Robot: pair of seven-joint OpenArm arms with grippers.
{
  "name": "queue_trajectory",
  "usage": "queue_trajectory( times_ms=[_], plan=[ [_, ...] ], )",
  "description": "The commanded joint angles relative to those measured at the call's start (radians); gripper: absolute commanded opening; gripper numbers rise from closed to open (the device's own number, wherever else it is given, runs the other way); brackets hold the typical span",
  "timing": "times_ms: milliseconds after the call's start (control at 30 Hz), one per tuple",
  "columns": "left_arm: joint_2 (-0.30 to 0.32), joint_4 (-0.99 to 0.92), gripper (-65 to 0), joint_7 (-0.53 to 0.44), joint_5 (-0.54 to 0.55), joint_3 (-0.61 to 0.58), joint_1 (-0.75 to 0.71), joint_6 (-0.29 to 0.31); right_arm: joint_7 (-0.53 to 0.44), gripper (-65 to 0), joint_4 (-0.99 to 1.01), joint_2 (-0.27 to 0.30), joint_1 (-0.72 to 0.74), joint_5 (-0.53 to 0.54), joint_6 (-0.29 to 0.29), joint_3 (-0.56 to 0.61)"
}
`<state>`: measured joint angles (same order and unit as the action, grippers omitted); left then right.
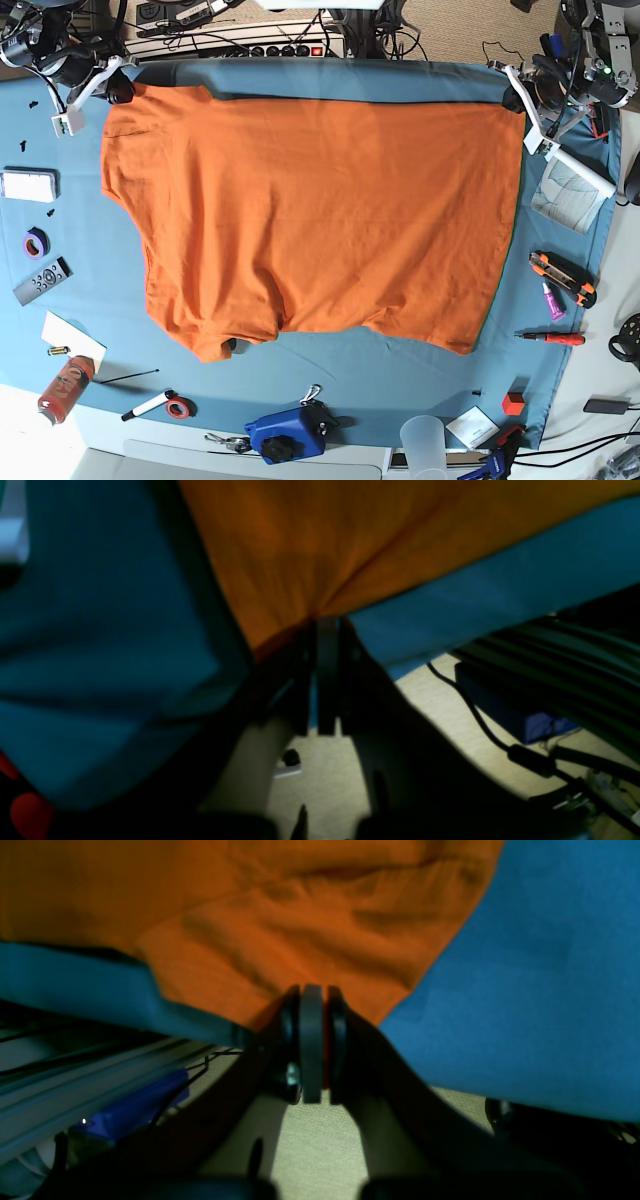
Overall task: Layout the t-shirt on the table in an organized manner, then fold the t-shirt properly
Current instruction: 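Swing the held shirt across the table and lay it flat, then pull the shirt edge with both grippers to straighten it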
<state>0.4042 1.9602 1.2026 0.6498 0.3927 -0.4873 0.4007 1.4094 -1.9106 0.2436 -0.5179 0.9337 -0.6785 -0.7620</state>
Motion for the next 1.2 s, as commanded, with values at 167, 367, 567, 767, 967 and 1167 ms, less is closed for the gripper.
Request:
queue_trajectory(
  times_ms=[167,367,567,767,967,1167],
  plan=[
    [0.011,0.019,-65.0,-0.031,-0.047,0.005,0.011,-0.009,-0.03,-65.0,-0.014,0.015,0.02,0.011,-0.005,-0.008],
    [0.011,0.021,-65.0,-0.032,-0.097,0.005,0.071,-0.045,-0.033,-65.0,-0.014,0.017,0.074,0.011,-0.005,-0.008],
    [0.012,0.021,-65.0,-0.032,-0.127,0.005,0.126,-0.046,-0.041,-65.0,-0.013,0.017,0.175,-0.033,-0.005,-0.008],
    [0.011,0.021,-65.0,-0.045,-0.164,0.005,0.183,-0.067,-0.094,-65.0,-0.012,0.017,0.263,-0.124,-0.005,-0.007],
    [0.011,0.02,-65.0,-0.124,-0.163,0.005,0.229,-0.049,-0.148,-65.0,-0.011,0.017,0.285,-0.185,0.005,0.011],
    [0.011,0.018,-65.0,-0.19,-0.149,0.002,0.238,-0.006,-0.248,-65.0,-0.011,0.017,0.286,-0.289,0.034,0.053]
  ],
)
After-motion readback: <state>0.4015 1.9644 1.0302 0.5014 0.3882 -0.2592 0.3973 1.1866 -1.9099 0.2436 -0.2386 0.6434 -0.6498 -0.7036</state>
